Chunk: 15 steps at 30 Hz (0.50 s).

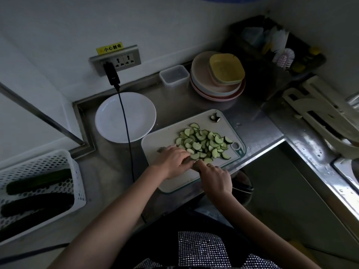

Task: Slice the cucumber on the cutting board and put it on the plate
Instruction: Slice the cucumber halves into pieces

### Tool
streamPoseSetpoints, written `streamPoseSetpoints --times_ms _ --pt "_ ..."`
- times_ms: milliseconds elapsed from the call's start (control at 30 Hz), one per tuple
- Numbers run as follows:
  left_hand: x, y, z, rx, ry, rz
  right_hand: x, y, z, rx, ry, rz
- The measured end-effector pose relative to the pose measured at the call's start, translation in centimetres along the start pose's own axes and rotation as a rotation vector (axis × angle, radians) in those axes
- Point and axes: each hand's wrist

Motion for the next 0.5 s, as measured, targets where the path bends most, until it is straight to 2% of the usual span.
streamPoseSetpoints --times_ms 133,200,267,433,500 --pt "-2.0 -1.4 -0.1 -0.023 0.428 0.048 0.0 0.6 0.0 0.003 0.011 0.060" --pt "-2.7 -2.0 -0.1 -0.014 0.499 0.067 -0.1 0.7 -0.1 0.018 0.005 0.071" --pt "-3.1 -2.4 0.2 -0.008 0.471 0.080 -0.1 0.8 -0.2 0.025 -0.003 0.071" --pt "-2.7 -2.5 0.7 0.002 0.281 0.061 0.0 0.6 -0.1 0.012 0.023 0.049" --pt "-1.8 -1.9 0.4 0.011 0.160 0.022 -0.1 0.6 -0.1 0.001 0.032 0.028"
Point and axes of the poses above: each hand's wrist, its own x-axis towards the middle knuckle, its own z-axis out of the palm, y = z × x, and after that the axes turned 12 degrees about y, right-handed
